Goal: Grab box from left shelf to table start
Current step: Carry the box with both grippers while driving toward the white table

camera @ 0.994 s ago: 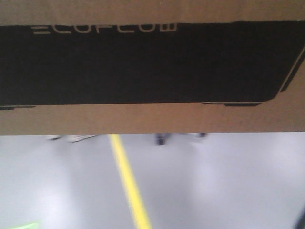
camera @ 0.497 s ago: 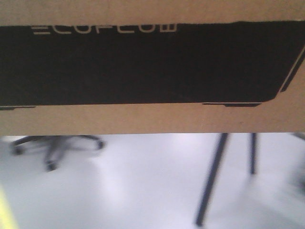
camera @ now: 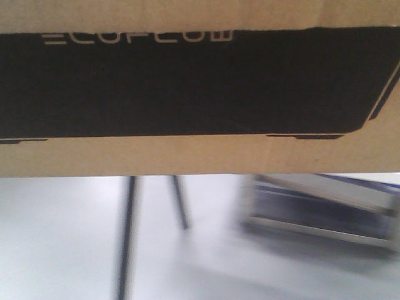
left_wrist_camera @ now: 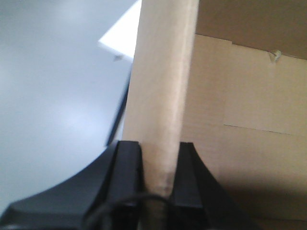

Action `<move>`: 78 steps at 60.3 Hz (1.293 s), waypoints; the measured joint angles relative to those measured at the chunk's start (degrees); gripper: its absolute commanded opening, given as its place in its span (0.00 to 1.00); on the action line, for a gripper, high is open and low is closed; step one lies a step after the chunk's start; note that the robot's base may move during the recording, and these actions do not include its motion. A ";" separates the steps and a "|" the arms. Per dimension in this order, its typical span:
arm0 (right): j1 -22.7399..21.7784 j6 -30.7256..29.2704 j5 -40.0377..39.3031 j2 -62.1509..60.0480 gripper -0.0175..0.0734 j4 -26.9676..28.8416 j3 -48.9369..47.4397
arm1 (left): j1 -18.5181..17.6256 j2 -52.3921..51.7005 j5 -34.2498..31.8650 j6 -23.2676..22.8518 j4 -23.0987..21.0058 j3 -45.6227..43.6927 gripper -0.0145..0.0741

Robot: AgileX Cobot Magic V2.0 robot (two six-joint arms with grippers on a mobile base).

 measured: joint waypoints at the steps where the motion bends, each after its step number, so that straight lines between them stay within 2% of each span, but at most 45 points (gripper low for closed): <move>1: 0.00 0.00 0.00 0.00 0.22 0.00 0.00 | 0.00 0.00 0.00 0.00 0.00 0.00 0.07; 78: 0.00 0.00 0.12 0.00 0.22 -0.11 0.00 | 0.00 0.00 0.00 0.00 -0.12 0.00 0.07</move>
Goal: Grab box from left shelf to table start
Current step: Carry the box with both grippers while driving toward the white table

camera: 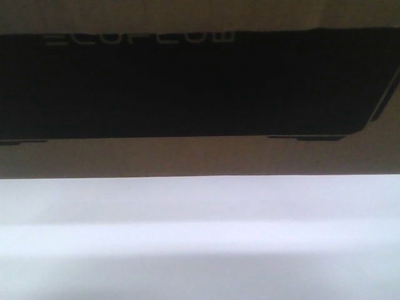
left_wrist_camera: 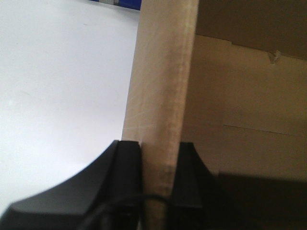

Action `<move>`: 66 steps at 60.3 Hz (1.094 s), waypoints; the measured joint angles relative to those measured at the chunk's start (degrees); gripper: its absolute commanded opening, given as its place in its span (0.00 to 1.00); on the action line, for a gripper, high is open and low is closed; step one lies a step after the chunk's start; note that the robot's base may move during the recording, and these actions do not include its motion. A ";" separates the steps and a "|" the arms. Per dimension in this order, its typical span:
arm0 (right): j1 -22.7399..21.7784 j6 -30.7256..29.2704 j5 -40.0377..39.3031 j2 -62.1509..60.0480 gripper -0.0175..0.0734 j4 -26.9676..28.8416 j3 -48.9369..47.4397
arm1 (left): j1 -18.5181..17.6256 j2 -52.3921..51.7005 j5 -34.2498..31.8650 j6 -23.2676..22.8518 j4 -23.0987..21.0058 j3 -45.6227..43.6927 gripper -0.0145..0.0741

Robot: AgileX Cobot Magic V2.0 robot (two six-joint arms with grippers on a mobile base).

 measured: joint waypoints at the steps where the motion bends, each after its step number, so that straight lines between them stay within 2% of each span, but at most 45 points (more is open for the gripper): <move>1: 0.00 0.00 0.00 0.00 0.22 0.00 0.00 | 0.00 0.00 0.00 0.00 0.00 0.00 0.07; 66: 0.00 0.00 0.00 0.00 0.22 0.00 0.00 | 0.00 0.00 0.00 0.00 0.00 0.00 0.07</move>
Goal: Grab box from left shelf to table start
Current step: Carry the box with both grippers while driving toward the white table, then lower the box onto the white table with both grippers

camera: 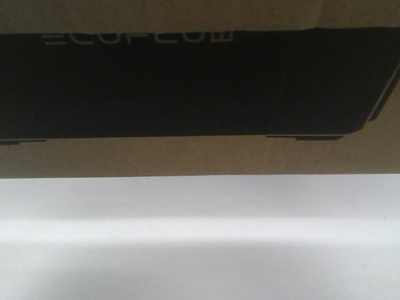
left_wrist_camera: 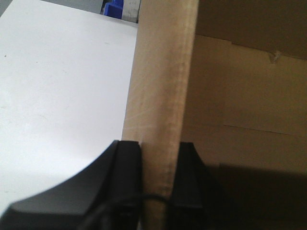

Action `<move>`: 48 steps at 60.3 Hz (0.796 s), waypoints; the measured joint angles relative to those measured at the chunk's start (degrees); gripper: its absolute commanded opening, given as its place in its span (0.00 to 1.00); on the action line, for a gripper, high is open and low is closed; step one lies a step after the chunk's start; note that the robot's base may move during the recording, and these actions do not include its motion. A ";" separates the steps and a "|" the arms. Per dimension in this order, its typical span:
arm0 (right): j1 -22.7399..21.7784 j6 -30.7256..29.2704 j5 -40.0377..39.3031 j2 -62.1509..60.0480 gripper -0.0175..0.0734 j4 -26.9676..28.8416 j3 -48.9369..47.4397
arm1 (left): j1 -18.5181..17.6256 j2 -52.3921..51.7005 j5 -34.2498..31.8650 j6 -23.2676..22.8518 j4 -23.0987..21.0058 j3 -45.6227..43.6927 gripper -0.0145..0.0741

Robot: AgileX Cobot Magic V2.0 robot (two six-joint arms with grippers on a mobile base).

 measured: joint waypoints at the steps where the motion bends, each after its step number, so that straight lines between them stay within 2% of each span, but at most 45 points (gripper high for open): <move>1: 0.00 0.00 0.00 0.00 0.22 0.00 0.00 | 0.00 0.00 0.00 0.00 0.00 0.00 0.07; 33: 0.00 0.00 -0.10 0.00 0.22 0.00 0.00 | 0.00 0.11 -1.10 0.10 -0.39 0.00 0.07; 48: 0.00 0.79 -1.82 7.33 0.22 -2.00 -0.54 | 0.00 7.83 -3.09 2.07 -1.27 -1.28 0.07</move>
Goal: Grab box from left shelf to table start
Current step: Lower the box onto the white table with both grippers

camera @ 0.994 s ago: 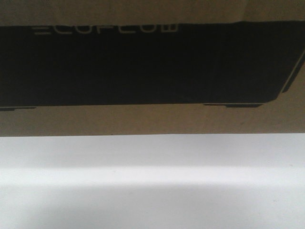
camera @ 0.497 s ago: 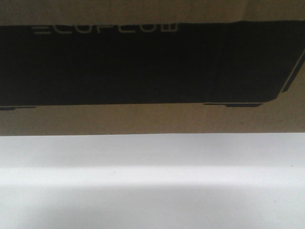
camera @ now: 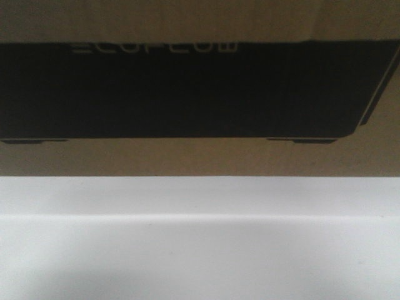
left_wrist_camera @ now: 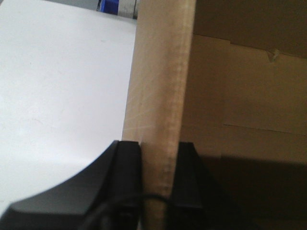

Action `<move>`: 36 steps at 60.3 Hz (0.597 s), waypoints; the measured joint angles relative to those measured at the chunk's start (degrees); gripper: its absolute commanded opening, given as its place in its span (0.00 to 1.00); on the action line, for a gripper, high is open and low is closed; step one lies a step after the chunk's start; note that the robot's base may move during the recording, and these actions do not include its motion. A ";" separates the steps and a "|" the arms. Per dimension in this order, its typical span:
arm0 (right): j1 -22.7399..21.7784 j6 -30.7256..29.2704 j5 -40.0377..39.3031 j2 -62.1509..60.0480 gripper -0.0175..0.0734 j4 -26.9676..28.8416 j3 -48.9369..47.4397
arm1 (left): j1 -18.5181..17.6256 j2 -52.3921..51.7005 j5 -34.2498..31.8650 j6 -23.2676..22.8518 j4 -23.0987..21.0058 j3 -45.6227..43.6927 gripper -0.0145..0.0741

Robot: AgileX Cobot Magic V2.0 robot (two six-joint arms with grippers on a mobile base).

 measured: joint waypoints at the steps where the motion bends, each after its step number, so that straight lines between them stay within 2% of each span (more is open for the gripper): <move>1: 0.00 0.00 -0.16 0.74 0.22 -0.30 -0.15 | 0.00 1.18 -0.12 0.00 0.00 -0.37 0.07; 23: 0.00 0.09 -7.48 19.00 0.22 -2.66 -1.11 | 0.00 20.70 -2.07 0.60 1.15 -7.59 0.07; 36: -0.10 0.09 -12.05 25.85 0.22 -3.42 -1.11 | 0.10 29.51 -4.08 0.60 1.56 -9.53 0.07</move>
